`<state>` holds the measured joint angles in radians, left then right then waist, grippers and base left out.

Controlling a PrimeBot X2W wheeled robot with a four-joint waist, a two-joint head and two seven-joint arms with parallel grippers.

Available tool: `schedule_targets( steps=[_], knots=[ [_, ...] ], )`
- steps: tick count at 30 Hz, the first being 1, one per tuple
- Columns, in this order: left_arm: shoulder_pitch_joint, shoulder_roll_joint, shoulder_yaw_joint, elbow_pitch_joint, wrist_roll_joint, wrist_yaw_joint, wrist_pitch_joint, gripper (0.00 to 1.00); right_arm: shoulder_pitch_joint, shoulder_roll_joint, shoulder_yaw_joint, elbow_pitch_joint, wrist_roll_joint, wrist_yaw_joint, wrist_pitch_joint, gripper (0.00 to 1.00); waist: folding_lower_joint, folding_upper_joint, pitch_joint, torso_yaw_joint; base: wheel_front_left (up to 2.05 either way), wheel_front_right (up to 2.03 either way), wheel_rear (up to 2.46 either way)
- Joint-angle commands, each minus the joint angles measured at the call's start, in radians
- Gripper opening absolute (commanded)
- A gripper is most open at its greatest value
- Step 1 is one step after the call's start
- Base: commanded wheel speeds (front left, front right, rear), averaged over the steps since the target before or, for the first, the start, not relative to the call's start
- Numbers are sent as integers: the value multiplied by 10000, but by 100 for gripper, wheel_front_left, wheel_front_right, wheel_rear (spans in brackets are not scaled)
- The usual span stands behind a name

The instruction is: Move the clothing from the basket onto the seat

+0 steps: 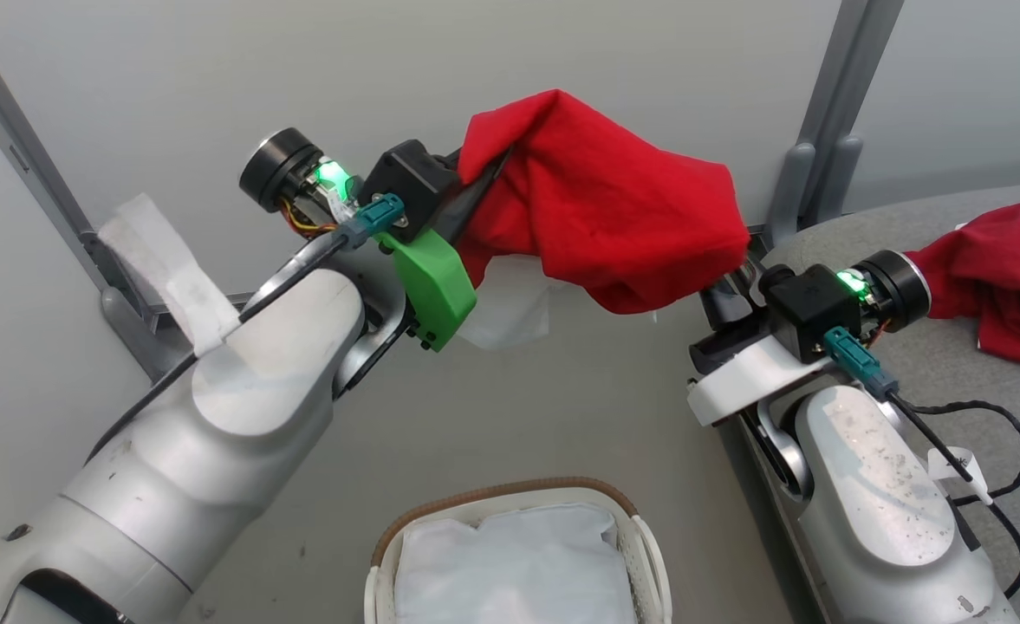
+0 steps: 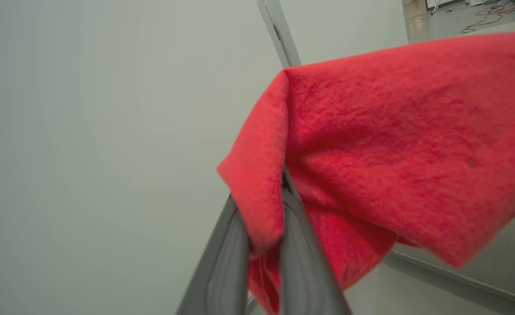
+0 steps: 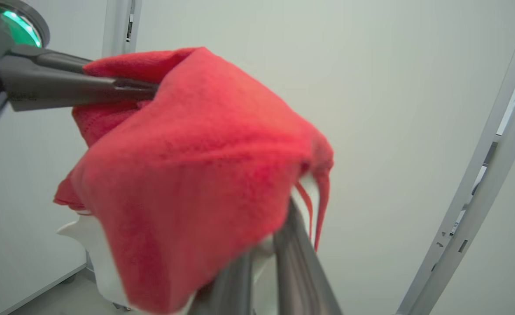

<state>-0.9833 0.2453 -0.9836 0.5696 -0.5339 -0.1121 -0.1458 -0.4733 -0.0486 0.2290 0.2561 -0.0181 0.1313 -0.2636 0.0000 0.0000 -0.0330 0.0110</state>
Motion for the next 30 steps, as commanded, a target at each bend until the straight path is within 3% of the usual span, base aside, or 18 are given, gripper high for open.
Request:
schedule_targets(
  steps=[1,3,5,6,8,9,11,13,14,15,16,23,30],
  knots=[
    [262,25,102,85,-127,103,-112,0,150,-35,-78,-65,102,-11,-16,0,0,0,24,-6,0,0,0],
    [476,-17,176,163,-306,133,-233,3,150,-33,-116,-102,126,-11,-16,0,0,0,55,-10,0,0,0],
    [692,-39,247,265,-486,155,-353,17,163,-35,-178,-144,198,-12,-16,0,0,0,89,-5,0,0,0],
    [836,-44,272,329,-572,163,-419,18,172,-33,-196,-170,202,-12,-16,0,0,0,105,-4,0,0,0],
    [1068,-51,321,404,-685,175,-536,1,186,-35,-213,-206,224,-11,-16,0,0,0,132,-1,0,0,0],
    [1166,-58,347,436,-737,189,-588,1,189,-35,-223,-222,236,-11,-16,0,0,0,145,2,0,0,0],
    [1385,-59,409,519,-841,249,-707,12,200,-35,-235,-253,230,-11,-16,0,0,0,175,8,0,0,0],
    [1625,-78,457,586,-935,279,-824,30,209,-35,-254,-289,224,-11,-16,0,0,0,202,10,0,0,0],
    [1771,-110,485,599,-983,291,-908,47,212,-35,-277,-318,228,-11,-16,0,0,0,216,12,0,0,0],
    [1894,-141,524,588,-1015,326,-962,92,214,-35,-295,-340,234,-11,-16,0,0,0,224,13,0,0,0],
    [2076,-195,588,585,-1074,371,-1031,100,217,-35,-320,-370,240,-11,-16,0,0,0,235,13,0,0,0],
    [3426,-627,1063,257,-1066,577,-1217,100,270,-35,-582,-501,79,-12,-16,0,0,0,322,14,0,0,0],
    [5298,-1164,2254,-963,-48,610,-1183,100,397,-35,-1041,-604,-110,-11,-17,0,0,0,426,-46,0,0,0]
  ],
)
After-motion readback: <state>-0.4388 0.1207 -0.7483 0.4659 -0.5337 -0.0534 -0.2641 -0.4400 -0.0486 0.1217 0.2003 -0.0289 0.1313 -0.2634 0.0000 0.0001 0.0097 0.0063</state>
